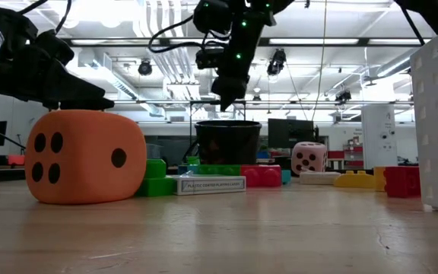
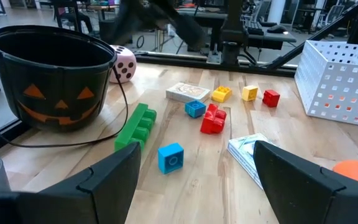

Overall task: Pick & Place Toys
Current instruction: Adjust the black bucket

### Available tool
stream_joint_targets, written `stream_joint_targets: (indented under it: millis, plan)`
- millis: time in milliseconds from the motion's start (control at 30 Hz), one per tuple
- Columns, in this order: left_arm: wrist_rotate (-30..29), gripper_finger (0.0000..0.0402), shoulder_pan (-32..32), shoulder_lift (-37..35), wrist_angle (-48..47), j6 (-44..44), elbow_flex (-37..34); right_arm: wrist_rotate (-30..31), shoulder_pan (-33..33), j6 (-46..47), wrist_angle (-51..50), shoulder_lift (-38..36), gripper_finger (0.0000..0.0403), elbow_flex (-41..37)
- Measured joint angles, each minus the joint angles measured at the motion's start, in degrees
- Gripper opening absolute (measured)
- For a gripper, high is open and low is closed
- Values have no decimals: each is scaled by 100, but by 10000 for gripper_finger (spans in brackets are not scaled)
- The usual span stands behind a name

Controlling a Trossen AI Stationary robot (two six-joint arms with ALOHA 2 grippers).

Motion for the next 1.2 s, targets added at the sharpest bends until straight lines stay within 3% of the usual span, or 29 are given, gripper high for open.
stream_joint_targets:
  millis: [133, 400, 600, 1200]
  plan:
    - [0, 314, 1, -1, -16, 1, 0, -312, -427, -358, 38, 4, 17, 198]
    - [0, 314, -1, -1, -36, 1, 0, -1824, -1329, -807, 15, 6, 17, 310]
    - [0, 314, 2, 2, -36, 3, 0, -2890, -1609, -1141, -327, 6, 17, 310]
    - [-44, 314, 2, -1, -35, 7, 0, -3152, -1575, -1775, -652, 28, 17, 233]
